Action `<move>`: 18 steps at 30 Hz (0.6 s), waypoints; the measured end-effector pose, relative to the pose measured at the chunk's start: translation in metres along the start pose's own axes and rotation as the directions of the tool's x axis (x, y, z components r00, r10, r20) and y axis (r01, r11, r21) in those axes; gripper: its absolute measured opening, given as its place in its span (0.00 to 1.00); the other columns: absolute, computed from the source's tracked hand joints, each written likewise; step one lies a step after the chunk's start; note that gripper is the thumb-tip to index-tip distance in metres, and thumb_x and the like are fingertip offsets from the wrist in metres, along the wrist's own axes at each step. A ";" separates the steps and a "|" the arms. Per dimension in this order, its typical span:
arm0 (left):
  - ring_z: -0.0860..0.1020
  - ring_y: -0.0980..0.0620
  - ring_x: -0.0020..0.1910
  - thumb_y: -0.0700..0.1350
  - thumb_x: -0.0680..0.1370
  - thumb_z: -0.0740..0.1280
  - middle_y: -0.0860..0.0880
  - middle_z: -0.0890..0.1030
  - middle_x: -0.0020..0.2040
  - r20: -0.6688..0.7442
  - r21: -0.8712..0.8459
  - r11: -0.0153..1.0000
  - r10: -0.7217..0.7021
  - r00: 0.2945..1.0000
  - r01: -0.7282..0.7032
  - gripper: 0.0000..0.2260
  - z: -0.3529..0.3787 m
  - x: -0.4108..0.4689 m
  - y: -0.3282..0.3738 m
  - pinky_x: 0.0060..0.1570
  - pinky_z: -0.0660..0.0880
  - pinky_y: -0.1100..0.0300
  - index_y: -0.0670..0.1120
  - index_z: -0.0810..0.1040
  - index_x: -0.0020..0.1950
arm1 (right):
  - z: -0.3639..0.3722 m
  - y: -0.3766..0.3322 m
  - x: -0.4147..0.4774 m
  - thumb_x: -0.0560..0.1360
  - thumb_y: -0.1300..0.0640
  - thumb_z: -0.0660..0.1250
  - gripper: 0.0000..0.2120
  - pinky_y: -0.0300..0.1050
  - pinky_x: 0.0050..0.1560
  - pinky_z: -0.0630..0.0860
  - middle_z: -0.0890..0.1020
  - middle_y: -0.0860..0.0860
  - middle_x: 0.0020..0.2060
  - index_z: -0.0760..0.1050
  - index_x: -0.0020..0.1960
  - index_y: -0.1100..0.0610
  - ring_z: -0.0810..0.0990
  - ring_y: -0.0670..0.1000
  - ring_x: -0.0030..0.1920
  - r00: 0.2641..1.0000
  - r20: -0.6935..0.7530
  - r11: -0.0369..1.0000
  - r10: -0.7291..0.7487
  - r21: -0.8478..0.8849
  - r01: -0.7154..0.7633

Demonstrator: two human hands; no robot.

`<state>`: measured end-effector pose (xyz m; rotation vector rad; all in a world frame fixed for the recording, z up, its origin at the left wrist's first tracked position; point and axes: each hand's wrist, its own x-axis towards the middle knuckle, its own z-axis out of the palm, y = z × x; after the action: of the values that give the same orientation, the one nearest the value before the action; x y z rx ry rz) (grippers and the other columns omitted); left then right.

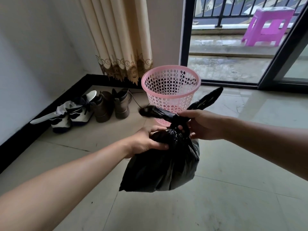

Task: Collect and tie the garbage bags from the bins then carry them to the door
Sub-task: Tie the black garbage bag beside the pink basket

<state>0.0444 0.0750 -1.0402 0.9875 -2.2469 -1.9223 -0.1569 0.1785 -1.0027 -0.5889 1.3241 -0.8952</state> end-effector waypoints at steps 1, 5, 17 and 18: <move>0.82 0.53 0.47 0.37 0.70 0.75 0.48 0.84 0.48 -0.021 0.037 0.999 0.040 0.999 -0.039 0.15 0.001 0.000 0.004 0.49 0.79 0.63 0.45 0.81 0.56 | 0.000 -0.002 -0.001 0.78 0.46 0.61 0.13 0.42 0.38 0.67 0.79 0.50 0.33 0.77 0.47 0.54 0.76 0.47 0.33 1.000 0.023 1.000 -0.004 0.025 0.003; 0.78 0.53 0.34 0.32 0.74 0.69 0.44 0.80 0.38 -0.050 0.079 0.994 0.074 0.996 -0.070 0.02 -0.002 -0.002 0.012 0.34 0.77 0.64 0.37 0.80 0.46 | -0.002 -0.008 -0.006 0.72 0.46 0.65 0.12 0.42 0.39 0.69 0.79 0.51 0.34 0.79 0.48 0.54 0.77 0.47 0.35 0.992 0.126 0.999 -0.013 0.039 0.008; 0.70 0.63 0.26 0.36 0.60 0.55 0.58 0.74 0.26 -0.056 0.330 0.926 0.214 0.975 -0.184 0.12 0.004 -0.004 0.023 0.29 0.66 0.66 0.41 0.79 0.33 | -0.007 -0.007 -0.007 0.66 0.69 0.74 0.16 0.49 0.46 0.77 0.82 0.60 0.47 0.78 0.53 0.62 0.80 0.58 0.47 0.990 0.084 0.912 -0.112 -0.386 0.136; 0.69 0.61 0.26 0.36 0.58 0.54 0.56 0.73 0.26 -0.054 0.352 0.921 0.198 0.979 -0.167 0.13 0.002 -0.002 0.021 0.29 0.65 0.66 0.40 0.78 0.32 | -0.006 -0.005 -0.005 0.67 0.70 0.73 0.17 0.48 0.42 0.79 0.82 0.62 0.47 0.77 0.55 0.63 0.81 0.58 0.46 0.987 0.016 0.858 -0.160 -0.492 0.147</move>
<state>0.0358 0.0789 -1.0209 0.8312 -2.5734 -1.4105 -0.1637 0.1804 -0.9973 -1.0977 1.5565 -0.6874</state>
